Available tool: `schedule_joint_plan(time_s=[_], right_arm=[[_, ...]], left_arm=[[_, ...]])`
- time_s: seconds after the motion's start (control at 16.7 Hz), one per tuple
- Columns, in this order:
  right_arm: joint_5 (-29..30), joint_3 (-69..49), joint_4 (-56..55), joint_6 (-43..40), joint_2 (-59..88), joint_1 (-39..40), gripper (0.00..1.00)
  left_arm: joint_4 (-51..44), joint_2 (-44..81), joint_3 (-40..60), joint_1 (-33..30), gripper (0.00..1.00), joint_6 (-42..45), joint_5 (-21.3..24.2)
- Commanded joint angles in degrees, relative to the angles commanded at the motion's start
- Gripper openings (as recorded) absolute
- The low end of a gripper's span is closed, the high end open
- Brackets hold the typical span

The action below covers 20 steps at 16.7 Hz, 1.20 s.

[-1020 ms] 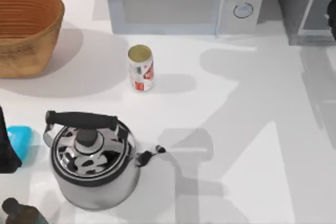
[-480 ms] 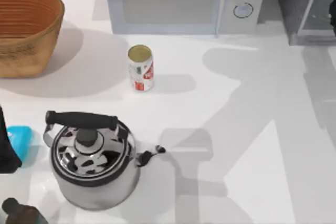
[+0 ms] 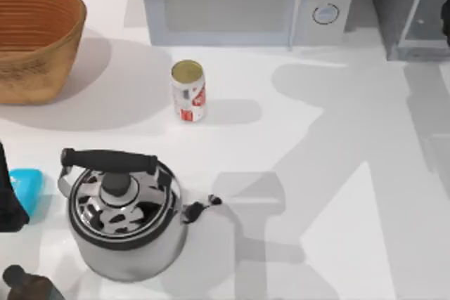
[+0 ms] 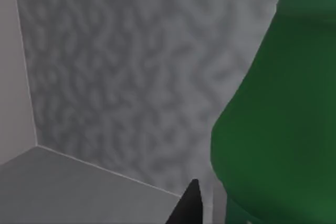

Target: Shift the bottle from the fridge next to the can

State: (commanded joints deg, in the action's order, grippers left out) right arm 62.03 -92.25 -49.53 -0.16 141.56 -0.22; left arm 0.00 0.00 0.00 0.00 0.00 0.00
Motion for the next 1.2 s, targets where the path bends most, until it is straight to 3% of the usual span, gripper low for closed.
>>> schedule_joint_plan(time_s=[0.12,0.66,1.2], right_arm=[[0.0,0.0,0.0,0.0,0.0,0.0,0.0],[0.0,0.0,0.2,0.1,-0.3,0.2,0.0],[-0.1,-1.9,8.0,0.2,-6.1,0.2,0.0]], left_arm=[[0.0,0.0,0.0,0.0,1.0,0.0,0.0],[0.0,0.0,0.0,0.0,1.0,0.0,0.0],[0.0,0.0,0.0,0.0,1.0,0.0,0.0]])
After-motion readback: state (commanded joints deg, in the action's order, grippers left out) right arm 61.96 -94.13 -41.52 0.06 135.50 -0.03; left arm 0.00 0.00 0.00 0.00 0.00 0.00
